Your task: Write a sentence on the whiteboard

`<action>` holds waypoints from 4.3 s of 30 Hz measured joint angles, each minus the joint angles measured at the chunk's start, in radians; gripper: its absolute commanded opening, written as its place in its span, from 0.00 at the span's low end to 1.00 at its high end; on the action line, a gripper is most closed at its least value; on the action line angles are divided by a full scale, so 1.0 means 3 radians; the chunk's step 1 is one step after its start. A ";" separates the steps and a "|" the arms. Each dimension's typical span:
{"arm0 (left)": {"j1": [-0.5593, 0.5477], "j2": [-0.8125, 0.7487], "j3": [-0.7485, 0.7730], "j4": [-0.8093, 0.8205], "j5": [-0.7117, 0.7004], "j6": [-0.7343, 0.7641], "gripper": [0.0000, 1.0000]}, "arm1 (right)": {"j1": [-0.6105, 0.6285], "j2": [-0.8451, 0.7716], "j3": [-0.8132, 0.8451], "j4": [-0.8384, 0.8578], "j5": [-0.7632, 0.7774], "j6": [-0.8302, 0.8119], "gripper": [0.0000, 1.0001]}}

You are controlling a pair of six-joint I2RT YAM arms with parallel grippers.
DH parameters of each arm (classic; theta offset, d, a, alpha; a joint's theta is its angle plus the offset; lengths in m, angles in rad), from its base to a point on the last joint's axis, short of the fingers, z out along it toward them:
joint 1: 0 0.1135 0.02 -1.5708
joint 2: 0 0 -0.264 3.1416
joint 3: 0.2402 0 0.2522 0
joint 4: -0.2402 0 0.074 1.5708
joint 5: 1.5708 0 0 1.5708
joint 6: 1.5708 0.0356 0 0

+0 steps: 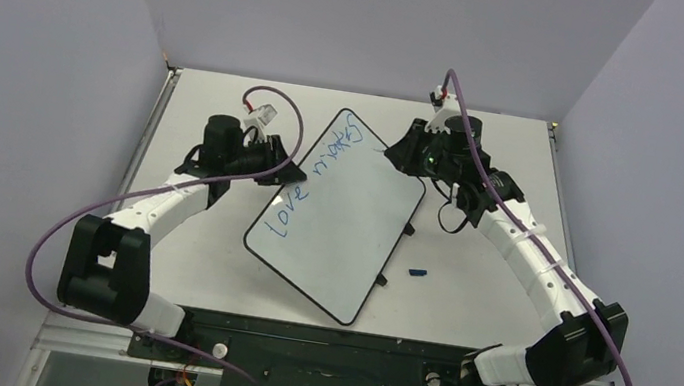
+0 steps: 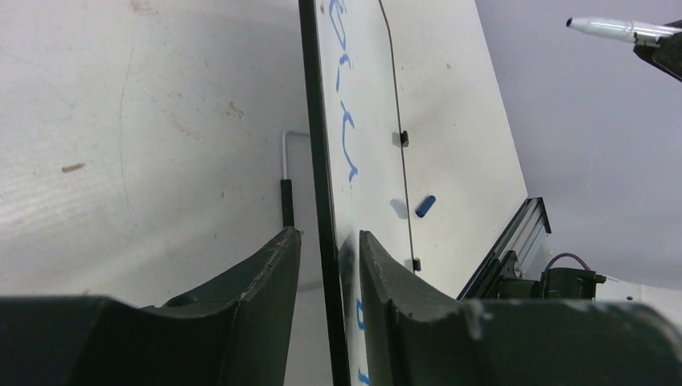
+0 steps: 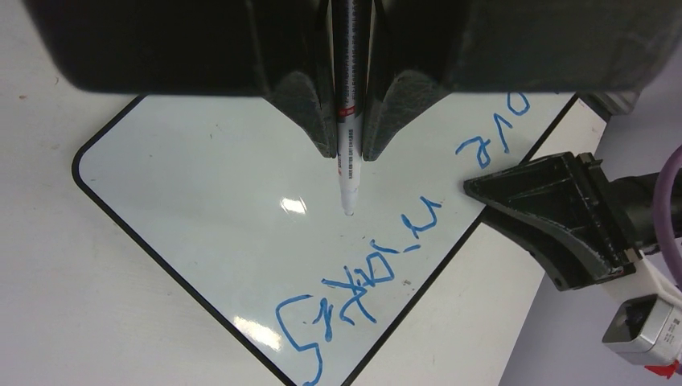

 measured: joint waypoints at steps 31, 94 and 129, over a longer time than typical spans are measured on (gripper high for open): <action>-0.0367 0.1638 0.1944 -0.0643 0.0645 0.0271 0.00 | -0.0084 -0.0600 -0.0393 -0.0135 0.0022 -0.0032 0.00; -0.0399 0.1406 0.1862 -0.0889 0.0516 0.0554 0.00 | 0.1560 -0.1055 -0.1179 0.0052 0.1423 -0.0552 0.00; -0.0407 0.1399 0.1849 -0.0874 0.0505 0.0553 0.00 | 0.2196 -0.0137 -0.0759 0.0275 0.1189 -0.0720 0.00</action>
